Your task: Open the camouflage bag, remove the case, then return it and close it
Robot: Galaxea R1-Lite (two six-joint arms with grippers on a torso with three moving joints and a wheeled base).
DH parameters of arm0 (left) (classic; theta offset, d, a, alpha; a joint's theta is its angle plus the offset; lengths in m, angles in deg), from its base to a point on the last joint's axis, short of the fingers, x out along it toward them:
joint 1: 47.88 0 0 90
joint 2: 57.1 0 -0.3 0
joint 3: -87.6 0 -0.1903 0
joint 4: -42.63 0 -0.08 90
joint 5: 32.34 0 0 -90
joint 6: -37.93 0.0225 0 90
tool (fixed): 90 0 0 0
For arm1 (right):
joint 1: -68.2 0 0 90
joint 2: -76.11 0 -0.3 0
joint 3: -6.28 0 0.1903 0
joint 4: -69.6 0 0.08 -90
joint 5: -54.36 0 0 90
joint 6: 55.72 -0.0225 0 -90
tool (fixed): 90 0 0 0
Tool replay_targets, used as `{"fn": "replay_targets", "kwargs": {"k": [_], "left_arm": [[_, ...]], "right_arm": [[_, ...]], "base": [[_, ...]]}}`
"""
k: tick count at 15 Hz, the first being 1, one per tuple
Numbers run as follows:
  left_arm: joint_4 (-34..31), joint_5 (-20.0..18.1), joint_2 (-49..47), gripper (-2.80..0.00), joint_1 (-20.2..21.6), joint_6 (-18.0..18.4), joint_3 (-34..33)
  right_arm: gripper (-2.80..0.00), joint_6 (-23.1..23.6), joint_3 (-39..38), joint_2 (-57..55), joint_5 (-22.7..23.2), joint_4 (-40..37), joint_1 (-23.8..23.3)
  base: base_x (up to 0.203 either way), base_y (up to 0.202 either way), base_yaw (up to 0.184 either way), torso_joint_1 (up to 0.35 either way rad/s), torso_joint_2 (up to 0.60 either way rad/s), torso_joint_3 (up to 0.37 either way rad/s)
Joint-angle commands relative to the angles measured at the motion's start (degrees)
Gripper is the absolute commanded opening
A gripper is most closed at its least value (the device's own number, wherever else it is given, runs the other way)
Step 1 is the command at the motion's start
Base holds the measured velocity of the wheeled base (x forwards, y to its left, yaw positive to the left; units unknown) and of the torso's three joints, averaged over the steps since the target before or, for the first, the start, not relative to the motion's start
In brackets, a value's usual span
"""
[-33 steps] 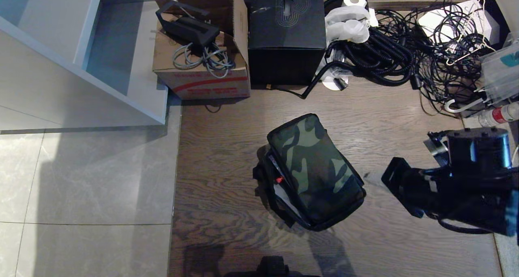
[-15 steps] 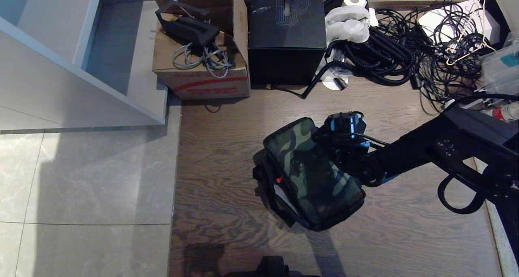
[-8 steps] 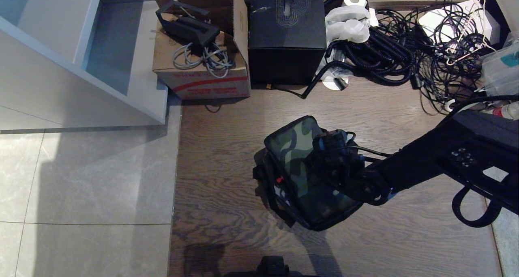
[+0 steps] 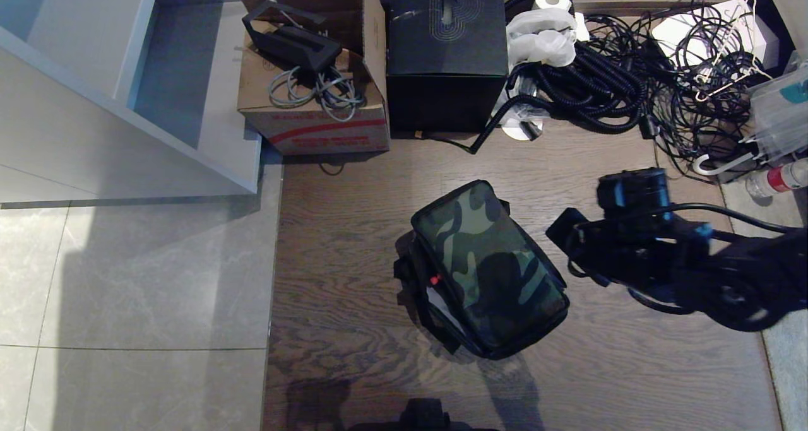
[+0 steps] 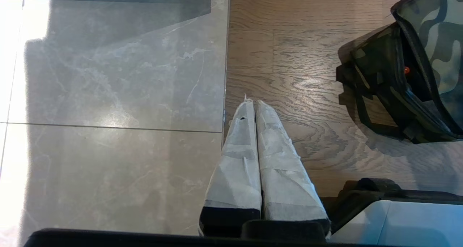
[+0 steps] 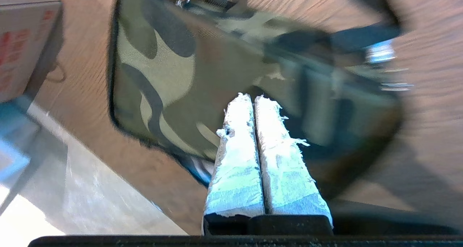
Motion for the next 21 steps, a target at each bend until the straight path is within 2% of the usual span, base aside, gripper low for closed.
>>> {"fn": "replay_targets", "kwargs": {"k": [1, 3, 5, 7, 9, 10, 12, 14, 15, 18, 19, 21], "left_arm": [[0.0, 0.0, 0.1, -2.8, 0.0, 0.0, 0.0], [0.0, 0.0, 0.1, -2.8, 0.0, 0.0, 0.0], [0.0, 0.0, 0.1, -2.8, 0.0, 0.0, 0.0], [0.0, 0.0, 0.1, -2.8, 0.0, 0.0, 0.0], [0.0, 0.0, 0.1, -2.8, 0.0, 0.0, 0.0], [0.0, 0.0, 0.1, -2.8, 0.0, 0.0, 0.0], [0.1, 0.0, 0.1, -2.8, 0.0, 0.0, 0.0], [0.0, 0.0, 0.0, -2.8, 0.0, 0.0, 0.0], [0.0, 0.0, 0.1, -2.8, 0.0, 0.0, 0.0], [0.0, 0.0, 0.1, -2.8, 0.0, 0.0, 0.0], [0.0, 0.0, 0.1, -2.8, 0.0, 0.0, 0.0], [0.0, 0.0, 0.1, -2.8, 0.0, 0.0, 0.0]], "right_arm": [[-2.8, 2.4, -8.4, 15.8, 0.8, 0.1, -1.1], [-2.8, 8.6, -17.5, 26.6, 3.0, -0.8, -1.3], [-2.8, 17.2, -22.4, 42.4, 6.5, -6.9, -1.5], [-2.8, 25.9, -25.1, 59.0, 9.2, -19.7, -3.2], [-2.8, 36.7, -28.3, 72.7, 11.8, -32.1, -8.6], [-2.8, 42.0, -30.6, 77.9, 13.8, -35.6, -12.3], [-2.8, 50.6, -37.3, 83.6, 17.6, -38.4, -17.5], [-2.8, 56.0, -42.6, 83.6, 18.4, -32.0, -18.8], [-2.8, 57.2, -44.8, 83.7, 18.4, -30.2, -18.9], [-2.8, 55.8, -49.6, 84.0, 19.1, -20.2, -19.4], [-2.8, 55.4, -49.6, 84.1, 19.2, -20.3, -19.6], [-2.8, 55.6, -49.6, 86.9, 19.3, -20.1, -23.8]], "base": [[0.0, 0.0, 0.0, 0.0, 0.0, 0.0], [0.0, 0.0, 0.0, 0.0, 0.0, 0.0], [0.0, 0.0, 0.0, 0.0, 0.0, 0.0], [0.0, 0.0, 0.0, 0.0, 0.0, 0.0], [0.0, 0.0, 0.0, 0.0, 0.0, 0.0], [0.0, 0.0, 0.0, 0.0, 0.0, 0.0], [0.0, 0.0, 0.0, 0.0, 0.0, 0.0], [0.0, 0.0, 0.0, 0.0, 0.0, 0.0], [0.0, 0.0, 0.0, 0.0, 0.0, 0.0], [0.0, 0.0, 0.0, 0.0, 0.0, 0.0], [0.0, 0.0, 0.0, 0.0, 0.0, 0.0], [0.0, 0.0, 0.0, 0.0, 0.0, 0.0]]}}
